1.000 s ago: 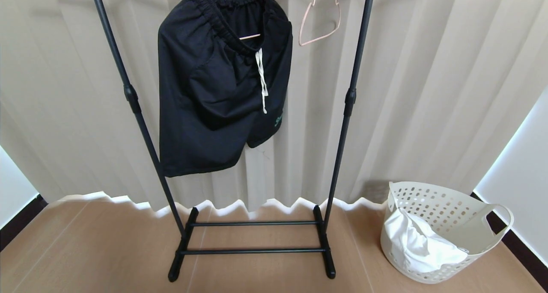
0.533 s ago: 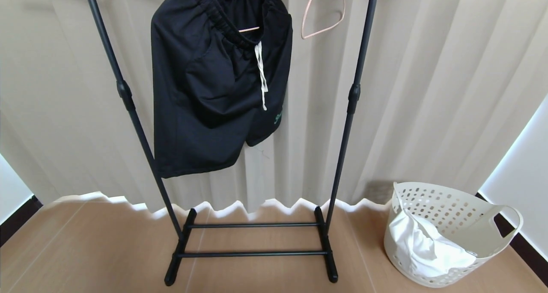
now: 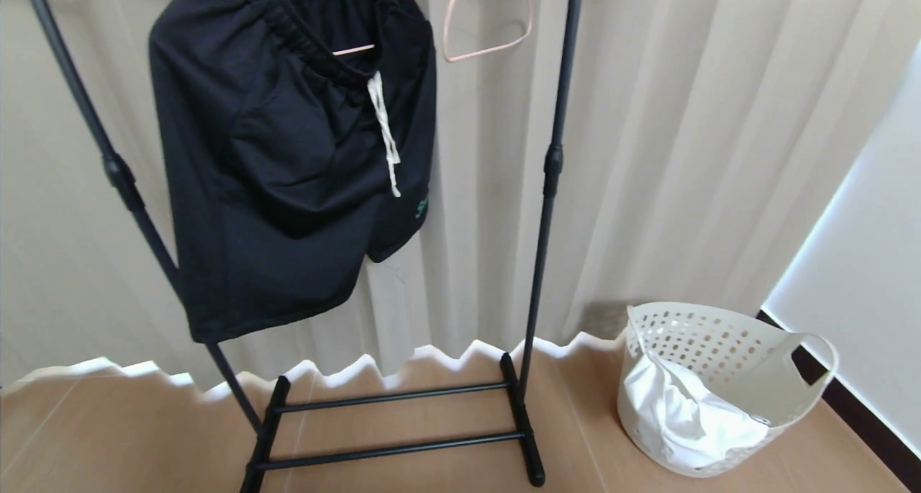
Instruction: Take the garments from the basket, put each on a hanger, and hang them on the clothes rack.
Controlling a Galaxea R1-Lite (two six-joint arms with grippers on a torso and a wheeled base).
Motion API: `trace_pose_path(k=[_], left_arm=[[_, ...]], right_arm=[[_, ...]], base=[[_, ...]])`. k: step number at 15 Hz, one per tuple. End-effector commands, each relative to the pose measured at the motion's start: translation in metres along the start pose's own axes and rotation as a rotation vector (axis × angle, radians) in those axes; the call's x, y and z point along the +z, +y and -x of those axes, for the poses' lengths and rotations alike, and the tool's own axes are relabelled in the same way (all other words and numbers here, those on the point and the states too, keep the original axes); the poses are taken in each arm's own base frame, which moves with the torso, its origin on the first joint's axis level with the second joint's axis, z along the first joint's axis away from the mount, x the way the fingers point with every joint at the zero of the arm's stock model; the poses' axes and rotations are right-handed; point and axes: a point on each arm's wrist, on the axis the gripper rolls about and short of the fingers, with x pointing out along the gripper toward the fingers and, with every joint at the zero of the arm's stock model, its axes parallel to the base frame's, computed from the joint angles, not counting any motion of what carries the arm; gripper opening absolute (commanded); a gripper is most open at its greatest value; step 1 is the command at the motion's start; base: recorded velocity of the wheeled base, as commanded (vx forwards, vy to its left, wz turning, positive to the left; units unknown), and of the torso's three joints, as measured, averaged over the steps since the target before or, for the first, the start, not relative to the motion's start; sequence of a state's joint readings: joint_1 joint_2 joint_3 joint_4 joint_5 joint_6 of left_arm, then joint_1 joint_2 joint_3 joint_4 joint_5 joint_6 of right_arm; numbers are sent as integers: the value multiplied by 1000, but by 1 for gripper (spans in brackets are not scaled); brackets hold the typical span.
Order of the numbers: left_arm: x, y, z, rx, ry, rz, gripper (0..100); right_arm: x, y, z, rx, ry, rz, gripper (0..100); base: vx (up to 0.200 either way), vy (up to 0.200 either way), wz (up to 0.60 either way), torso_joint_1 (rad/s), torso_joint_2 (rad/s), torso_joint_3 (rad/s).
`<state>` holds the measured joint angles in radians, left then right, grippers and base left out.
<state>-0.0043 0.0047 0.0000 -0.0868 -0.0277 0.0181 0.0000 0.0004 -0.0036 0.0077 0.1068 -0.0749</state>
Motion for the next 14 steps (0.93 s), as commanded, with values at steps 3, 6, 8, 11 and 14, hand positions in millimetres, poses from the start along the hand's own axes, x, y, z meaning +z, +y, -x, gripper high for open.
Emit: trace_pose_path(k=[3, 6, 8, 11, 14], left_arm=[[0, 0, 0, 0, 1, -2, 100], [0, 0, 0, 0, 1, -2, 100], [0, 0, 0, 0, 1, -2, 100], [0, 0, 0, 0, 1, 0, 100], [0, 0, 0, 0, -1, 0, 100]], right_arm=[[0, 0, 0, 1, 0, 0, 100], [0, 0, 0, -1, 0, 0, 100], [0, 0, 0, 1, 0, 2, 100], [0, 0, 0, 1, 0, 2, 100], [0, 0, 0, 1, 0, 0, 100]], base=[[0, 0, -200, 1, 1, 1], [200, -200, 0, -1, 1, 4], [200, -100, 0, 0, 2, 2], [67, 0, -400, 5, -1, 2], [0, 0, -200, 1, 2, 1]])
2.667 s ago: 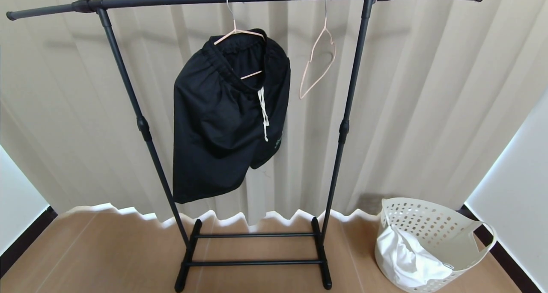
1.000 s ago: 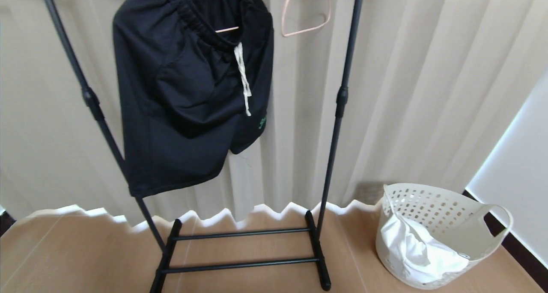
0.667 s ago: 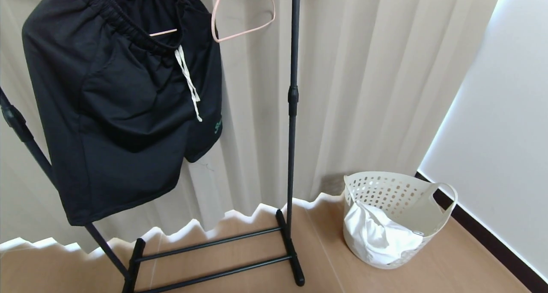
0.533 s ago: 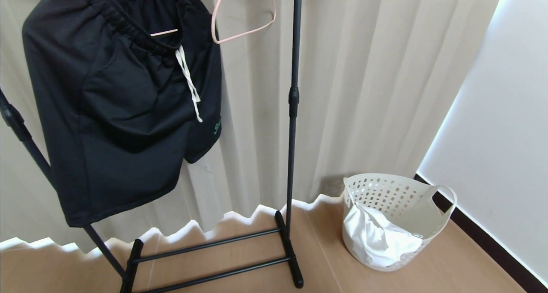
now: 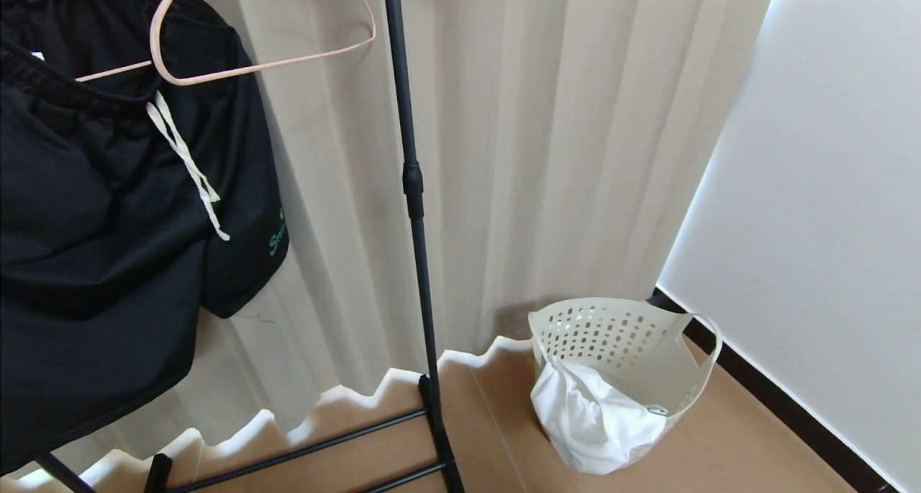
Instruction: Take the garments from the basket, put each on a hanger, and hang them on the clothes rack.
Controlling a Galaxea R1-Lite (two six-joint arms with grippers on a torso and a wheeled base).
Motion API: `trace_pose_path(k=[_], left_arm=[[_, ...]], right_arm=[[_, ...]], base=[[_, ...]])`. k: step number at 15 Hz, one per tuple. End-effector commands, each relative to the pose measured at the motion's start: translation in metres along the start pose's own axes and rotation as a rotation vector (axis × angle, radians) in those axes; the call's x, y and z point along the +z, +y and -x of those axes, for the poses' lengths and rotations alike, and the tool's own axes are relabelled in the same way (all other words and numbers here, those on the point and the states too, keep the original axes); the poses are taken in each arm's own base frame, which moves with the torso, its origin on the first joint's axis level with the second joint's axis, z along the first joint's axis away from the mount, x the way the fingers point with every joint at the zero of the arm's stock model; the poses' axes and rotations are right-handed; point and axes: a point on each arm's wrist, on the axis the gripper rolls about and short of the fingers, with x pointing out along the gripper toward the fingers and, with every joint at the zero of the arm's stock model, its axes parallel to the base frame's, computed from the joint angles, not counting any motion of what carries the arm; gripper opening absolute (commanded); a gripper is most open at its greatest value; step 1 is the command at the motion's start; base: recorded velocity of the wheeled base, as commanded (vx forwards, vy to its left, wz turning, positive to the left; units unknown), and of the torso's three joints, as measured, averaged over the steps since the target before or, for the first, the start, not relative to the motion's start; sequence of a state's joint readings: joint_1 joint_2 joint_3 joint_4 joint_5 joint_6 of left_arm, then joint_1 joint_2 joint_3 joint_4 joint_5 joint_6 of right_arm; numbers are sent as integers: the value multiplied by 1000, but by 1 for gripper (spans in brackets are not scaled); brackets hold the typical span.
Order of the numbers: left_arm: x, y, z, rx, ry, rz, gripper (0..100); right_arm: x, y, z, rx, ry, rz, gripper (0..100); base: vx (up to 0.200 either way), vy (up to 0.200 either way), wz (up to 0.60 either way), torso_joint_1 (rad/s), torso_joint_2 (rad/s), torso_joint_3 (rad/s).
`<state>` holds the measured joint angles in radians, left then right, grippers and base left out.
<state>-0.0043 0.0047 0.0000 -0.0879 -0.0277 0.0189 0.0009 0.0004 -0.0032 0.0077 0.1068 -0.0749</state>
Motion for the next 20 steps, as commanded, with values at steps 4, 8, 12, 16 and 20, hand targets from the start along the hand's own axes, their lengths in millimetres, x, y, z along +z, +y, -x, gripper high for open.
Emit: trace_pose_path(k=[4, 8, 12, 16, 20], left_arm=[[0, 0, 0, 0, 2, 1, 100], [0, 0, 0, 0, 2, 1, 100], [0, 0, 0, 0, 0, 2, 100], [0, 0, 0, 0, 2, 1, 100], [0, 0, 0, 0, 2, -1, 100]], right_arm=[[0, 0, 0, 0, 0, 0, 100], [0, 0, 0, 0, 0, 0, 100], [0, 0, 0, 0, 0, 0, 100], [0, 0, 0, 0, 0, 2, 100], [0, 0, 0, 0, 0, 2, 100]], base=[[0, 0, -300, 0, 2, -1], [0, 0, -150, 0, 129, 124], [0, 0, 0, 1, 14, 12], [0, 0, 0, 0, 0, 0], [0, 0, 0, 1, 0, -63]])
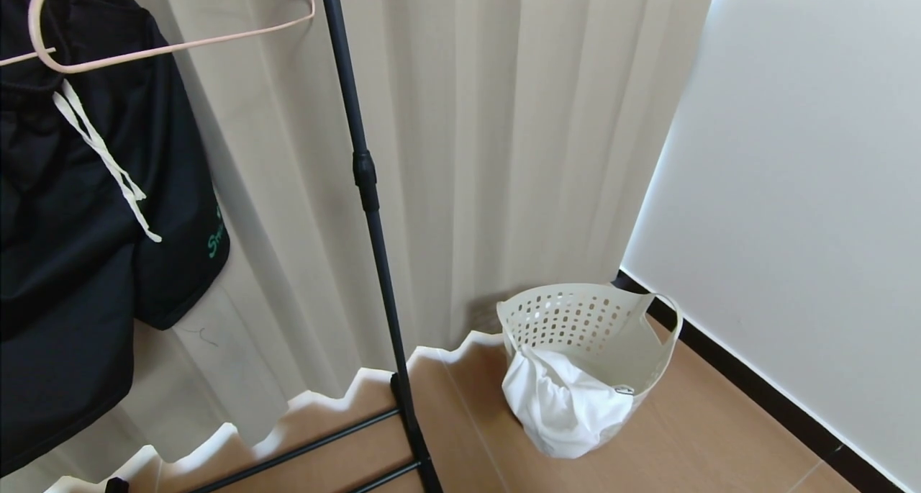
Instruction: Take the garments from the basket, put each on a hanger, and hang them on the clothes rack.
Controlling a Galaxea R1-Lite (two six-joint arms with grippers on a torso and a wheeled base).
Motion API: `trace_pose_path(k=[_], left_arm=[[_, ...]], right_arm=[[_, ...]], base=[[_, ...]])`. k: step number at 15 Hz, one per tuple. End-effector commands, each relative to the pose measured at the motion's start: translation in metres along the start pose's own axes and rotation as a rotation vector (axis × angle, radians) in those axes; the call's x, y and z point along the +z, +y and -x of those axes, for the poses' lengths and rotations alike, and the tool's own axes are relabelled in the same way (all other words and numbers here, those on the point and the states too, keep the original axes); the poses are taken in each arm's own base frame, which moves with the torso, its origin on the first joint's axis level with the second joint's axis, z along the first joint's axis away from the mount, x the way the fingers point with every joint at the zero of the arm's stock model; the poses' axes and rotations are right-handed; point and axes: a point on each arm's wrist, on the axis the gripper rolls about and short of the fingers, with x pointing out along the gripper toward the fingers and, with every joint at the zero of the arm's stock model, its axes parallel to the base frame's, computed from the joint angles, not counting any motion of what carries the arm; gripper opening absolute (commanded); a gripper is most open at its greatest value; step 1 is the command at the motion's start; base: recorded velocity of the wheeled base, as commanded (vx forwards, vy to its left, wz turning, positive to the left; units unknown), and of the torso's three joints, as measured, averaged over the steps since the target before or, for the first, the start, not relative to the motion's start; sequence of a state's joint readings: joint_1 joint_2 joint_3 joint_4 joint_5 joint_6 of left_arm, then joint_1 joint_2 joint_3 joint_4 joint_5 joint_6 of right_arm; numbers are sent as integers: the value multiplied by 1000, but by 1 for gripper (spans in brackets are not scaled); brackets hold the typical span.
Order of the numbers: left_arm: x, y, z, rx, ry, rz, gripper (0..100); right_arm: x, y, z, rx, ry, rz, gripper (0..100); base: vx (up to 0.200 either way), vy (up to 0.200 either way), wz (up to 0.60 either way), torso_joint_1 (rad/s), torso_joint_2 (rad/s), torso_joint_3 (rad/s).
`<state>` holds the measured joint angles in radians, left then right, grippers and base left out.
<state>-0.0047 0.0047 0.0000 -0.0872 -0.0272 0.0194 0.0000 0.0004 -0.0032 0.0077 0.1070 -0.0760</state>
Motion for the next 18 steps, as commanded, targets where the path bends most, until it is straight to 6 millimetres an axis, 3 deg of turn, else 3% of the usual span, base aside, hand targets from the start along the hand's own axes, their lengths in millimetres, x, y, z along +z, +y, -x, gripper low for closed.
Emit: trace_pose_path(k=[1, 18], left_arm=[[0, 0, 0, 0, 1, 1, 100], [0, 0, 0, 0, 1, 1, 100]], right_arm=[[0, 0, 0, 0, 0, 1, 100], [0, 0, 0, 0, 0, 1, 100]], base=[[0, 0, 0, -2, 2, -173], [0, 0, 0, 4, 2, -194]])
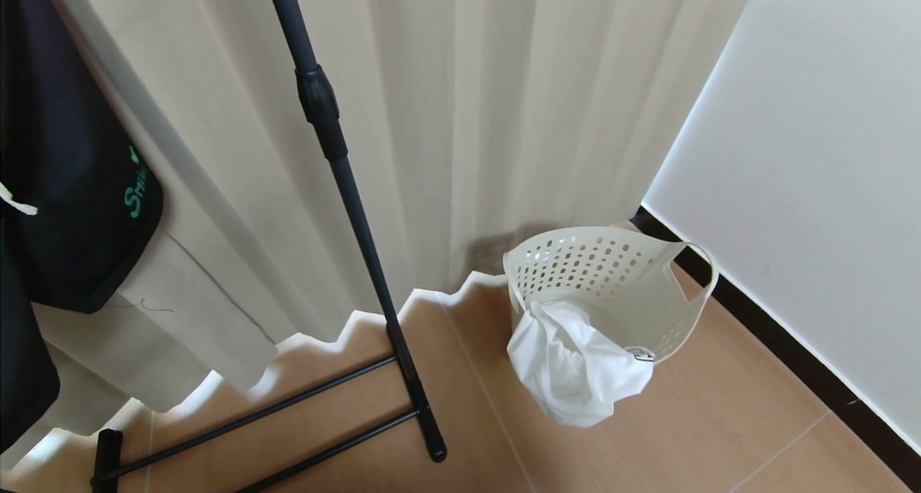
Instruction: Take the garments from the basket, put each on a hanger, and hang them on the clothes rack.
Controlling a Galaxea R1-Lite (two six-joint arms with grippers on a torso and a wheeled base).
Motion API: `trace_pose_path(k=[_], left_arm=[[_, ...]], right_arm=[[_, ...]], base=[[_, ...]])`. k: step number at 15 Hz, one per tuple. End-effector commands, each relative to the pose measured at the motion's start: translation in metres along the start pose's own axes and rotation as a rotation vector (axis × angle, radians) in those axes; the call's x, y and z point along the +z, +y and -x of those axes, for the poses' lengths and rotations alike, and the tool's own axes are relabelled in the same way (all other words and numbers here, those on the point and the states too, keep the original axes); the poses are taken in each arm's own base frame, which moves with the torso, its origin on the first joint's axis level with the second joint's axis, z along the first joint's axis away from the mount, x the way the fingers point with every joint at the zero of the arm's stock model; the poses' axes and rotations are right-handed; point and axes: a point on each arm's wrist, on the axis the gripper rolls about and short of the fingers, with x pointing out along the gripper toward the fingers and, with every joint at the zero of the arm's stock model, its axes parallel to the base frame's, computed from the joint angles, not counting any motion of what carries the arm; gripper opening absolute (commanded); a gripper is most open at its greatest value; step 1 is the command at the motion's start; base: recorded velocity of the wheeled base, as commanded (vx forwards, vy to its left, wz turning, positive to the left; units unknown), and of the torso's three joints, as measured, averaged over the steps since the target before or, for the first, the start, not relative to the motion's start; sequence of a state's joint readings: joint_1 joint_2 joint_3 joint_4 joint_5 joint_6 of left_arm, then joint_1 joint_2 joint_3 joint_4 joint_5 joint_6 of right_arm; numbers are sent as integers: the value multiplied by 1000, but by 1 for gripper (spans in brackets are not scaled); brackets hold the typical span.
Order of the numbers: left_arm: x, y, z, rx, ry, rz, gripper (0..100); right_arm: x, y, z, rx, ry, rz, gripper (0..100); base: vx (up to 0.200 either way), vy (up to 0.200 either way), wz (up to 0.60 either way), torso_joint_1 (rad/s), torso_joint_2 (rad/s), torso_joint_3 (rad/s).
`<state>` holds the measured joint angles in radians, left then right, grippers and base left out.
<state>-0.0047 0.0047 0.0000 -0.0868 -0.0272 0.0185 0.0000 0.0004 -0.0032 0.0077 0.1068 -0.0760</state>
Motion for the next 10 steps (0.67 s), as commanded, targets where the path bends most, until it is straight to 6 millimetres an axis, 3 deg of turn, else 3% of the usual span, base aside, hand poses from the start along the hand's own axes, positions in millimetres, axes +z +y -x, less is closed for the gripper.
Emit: trace_pose_path(k=[1, 10], left_arm=[[0, 0, 0, 0, 1, 0, 100], [0, 0, 0, 0, 1, 0, 100]], right_arm=[[0, 0, 0, 1, 0, 1, 100], [0, 0, 0, -1, 0, -4, 100]], base=[[0, 0, 0, 2, 17, -203], [0, 0, 0, 2, 4, -198]])
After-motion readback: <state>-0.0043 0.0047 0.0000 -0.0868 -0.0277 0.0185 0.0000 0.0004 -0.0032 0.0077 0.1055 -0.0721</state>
